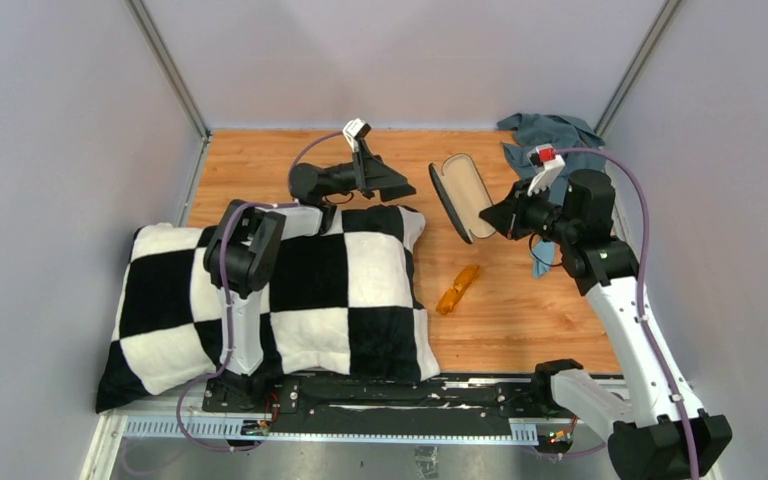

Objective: Organize the sunglasses
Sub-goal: Place the sunglasses case at the center of the board.

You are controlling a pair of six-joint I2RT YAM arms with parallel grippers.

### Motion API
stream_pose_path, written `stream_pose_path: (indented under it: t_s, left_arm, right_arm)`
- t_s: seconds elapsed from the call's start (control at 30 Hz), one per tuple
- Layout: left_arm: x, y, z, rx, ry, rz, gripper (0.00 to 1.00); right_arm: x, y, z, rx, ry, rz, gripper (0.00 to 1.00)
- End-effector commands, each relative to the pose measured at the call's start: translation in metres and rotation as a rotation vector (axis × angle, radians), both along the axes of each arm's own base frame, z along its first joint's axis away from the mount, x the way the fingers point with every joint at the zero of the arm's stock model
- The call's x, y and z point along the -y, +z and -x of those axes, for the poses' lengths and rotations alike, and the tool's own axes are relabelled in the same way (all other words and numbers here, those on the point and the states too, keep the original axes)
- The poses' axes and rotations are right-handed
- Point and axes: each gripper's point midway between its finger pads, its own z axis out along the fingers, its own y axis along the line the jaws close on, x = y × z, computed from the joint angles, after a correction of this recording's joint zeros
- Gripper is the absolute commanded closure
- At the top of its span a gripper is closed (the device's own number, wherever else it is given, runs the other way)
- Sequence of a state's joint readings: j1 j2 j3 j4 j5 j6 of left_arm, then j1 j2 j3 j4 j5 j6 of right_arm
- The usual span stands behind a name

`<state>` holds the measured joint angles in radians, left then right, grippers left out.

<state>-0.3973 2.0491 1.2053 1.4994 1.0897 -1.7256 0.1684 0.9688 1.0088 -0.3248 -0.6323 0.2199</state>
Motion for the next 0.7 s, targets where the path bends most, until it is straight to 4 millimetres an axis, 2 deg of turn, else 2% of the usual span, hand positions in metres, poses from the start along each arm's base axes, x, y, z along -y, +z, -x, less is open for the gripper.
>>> stream_pose_path:
  t_s: [0.0, 0.07, 0.1, 0.2, 0.27, 0.4, 0.5, 0.67]
  left_arm:
    - [-0.034, 0.001, -0.03, -0.025, 0.147, 0.04, 0.0]
    - [-0.043, 0.001, -0.038, -0.028, 0.201, 0.018, 0.0]
    - [-0.045, 0.001, -0.041, -0.016, 0.229, -0.003, 0.0]
    - [-0.045, -0.015, -0.054, -0.039, 0.329, -0.157, 0.0]
    - [-0.049, -0.025, -0.06, 0.012, 0.394, -0.268, 0.0]
    - [-0.055, -0.021, -0.055, 0.031, 0.43, -0.312, 0.0]
    - [-0.056, -0.016, -0.05, 0.026, 0.435, -0.307, 0.0]
    - [-0.049, -0.001, -0.026, 0.054, 0.396, -0.288, 0.0]
  right_arm:
    - [0.035, -0.013, -0.019, 0.156, -0.128, 0.226, 1.0]
    - [0.046, -0.025, -0.031, 0.238, -0.159, 0.302, 1.0]
    - [0.052, -0.039, -0.038, 0.273, -0.184, 0.341, 1.0]
    - [0.069, -0.051, -0.067, 0.385, -0.258, 0.447, 1.0]
    - [0.076, -0.07, -0.082, 0.335, -0.244, 0.545, 1.0]
    - [0.077, -0.098, -0.108, 0.282, -0.16, 0.68, 1.0]
    - [0.066, -0.108, -0.12, 0.316, -0.057, 0.716, 1.0]
    - [0.061, -0.137, -0.135, 0.396, 0.09, 0.851, 1.0]
